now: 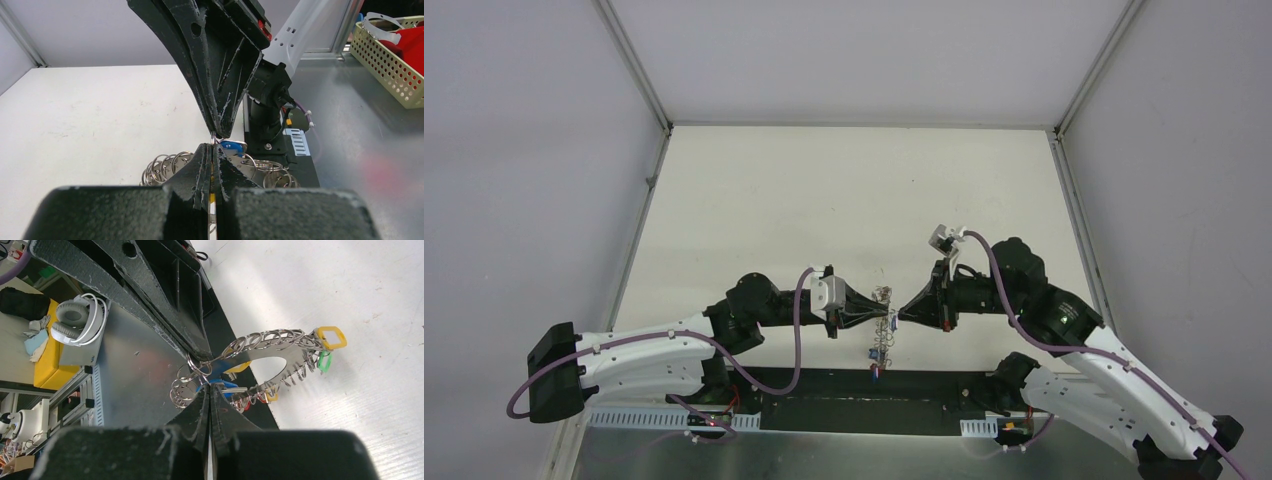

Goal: Put the keys on the keyring

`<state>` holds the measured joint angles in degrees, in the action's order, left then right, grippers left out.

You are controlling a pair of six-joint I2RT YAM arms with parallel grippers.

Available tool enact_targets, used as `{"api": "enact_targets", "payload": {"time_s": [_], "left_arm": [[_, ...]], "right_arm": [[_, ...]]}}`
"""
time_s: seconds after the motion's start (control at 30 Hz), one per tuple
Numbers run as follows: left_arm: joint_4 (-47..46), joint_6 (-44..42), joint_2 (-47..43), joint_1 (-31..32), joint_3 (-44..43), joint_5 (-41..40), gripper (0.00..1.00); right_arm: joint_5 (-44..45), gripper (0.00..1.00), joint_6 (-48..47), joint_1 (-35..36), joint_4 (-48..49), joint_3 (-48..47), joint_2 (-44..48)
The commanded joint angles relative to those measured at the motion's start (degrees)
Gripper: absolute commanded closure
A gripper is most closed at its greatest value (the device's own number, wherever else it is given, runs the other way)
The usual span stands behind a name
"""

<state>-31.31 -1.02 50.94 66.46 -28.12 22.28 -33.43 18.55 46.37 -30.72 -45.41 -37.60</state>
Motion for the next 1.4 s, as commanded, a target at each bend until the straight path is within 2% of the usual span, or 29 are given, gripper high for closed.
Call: {"api": "enact_targets", "payload": {"time_s": [0.0, 0.37, 0.53, 0.57, 0.67, 0.73, 0.8, 0.87, 1.07, 1.37], "left_arm": [[-5.79, 0.52, -1.65, 0.63, -1.06, 1.84, 1.00], [-7.24, 0.86, -0.09, 0.69, -2.01, 2.98, 1.00], [-7.54, 0.86, 0.38, 0.69, -1.90, 2.75, 1.00], [-7.54, 0.90, 0.24, 0.69, -1.74, 2.58, 1.00], [-7.49, 0.88, -0.33, 0.72, -1.22, 1.96, 1.00], [-7.31, 0.90, -0.85, 0.71, -0.94, 1.73, 1.00], [-7.15, 0.87, -1.13, 0.69, -0.80, 1.48, 1.00], [-7.02, 0.88, -1.20, 0.74, -0.80, 1.45, 1.00], [-7.08, 0.88, -1.10, 0.69, -0.87, 1.53, 1.00], [-7.10, 0.87, -0.54, 0.70, -1.32, 1.63, 1.00]], "right_arm": [[-0.03, 1.00, -0.70, -0.14, 0.30, -0.87, -0.87], [-0.65, 1.00, -2.45, -0.11, 0.09, -2.19, -7.74], [-2.05, 1.00, -4.06, -0.14, 1.73, -2.45, -7.64], [-1.74, 0.97, -4.39, -0.12, 1.73, -2.29, -6.73], [0.06, 0.70, -5.99, -0.14, 1.67, -1.49, -2.59], [1.64, 0.56, -7.30, -0.14, 1.71, -0.61, 1.16], [2.78, 0.49, -9.25, -0.14, 1.80, 0.48, 4.99], [2.54, 0.46, -12.31, -0.14, 2.09, 1.30, 8.28], [-1.30, 0.49, -16.25, -0.14, 4.69, 2.08, 11.72], [-10.11, 0.69, -15.64, -0.13, 13.24, 2.75, 6.76]]}}
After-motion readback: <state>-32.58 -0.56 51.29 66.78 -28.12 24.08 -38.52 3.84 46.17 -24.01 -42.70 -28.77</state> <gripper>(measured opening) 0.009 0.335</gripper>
